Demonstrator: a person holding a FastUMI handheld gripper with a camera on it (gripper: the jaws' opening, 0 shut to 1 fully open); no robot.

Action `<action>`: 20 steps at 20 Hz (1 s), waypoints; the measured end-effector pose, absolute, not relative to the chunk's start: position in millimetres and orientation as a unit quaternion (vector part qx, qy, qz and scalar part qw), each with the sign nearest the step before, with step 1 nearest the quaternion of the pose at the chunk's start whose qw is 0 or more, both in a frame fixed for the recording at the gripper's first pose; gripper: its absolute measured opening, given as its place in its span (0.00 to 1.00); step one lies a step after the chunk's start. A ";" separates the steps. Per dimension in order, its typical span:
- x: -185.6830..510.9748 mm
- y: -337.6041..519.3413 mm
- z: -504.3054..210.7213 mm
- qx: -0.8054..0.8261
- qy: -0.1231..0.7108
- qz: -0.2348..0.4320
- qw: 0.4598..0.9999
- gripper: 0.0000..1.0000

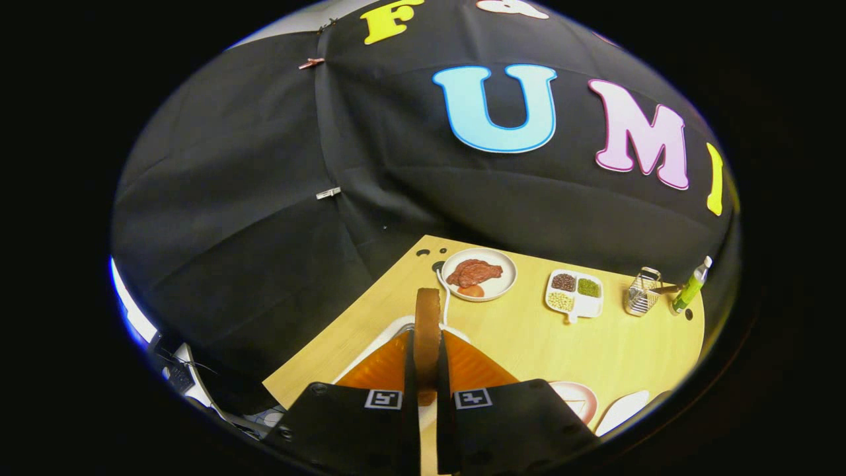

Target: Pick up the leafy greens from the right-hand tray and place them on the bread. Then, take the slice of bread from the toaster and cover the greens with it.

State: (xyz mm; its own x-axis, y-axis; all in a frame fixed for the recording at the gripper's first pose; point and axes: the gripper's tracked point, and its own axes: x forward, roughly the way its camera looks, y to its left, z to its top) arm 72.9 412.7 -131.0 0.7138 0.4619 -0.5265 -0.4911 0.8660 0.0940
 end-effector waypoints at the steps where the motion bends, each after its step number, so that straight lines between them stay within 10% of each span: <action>1: 73.7 401.8 -129.8 -0.023 0.277 0.249 0.928 0.14; 20: 69.1 252.6 -227.1 0.094 0.358 0.153 0.916 0.14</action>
State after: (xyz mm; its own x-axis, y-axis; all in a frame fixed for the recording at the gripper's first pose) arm 69.1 252.6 -227.1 0.6972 0.3475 -0.6270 -0.2129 0.9356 0.2817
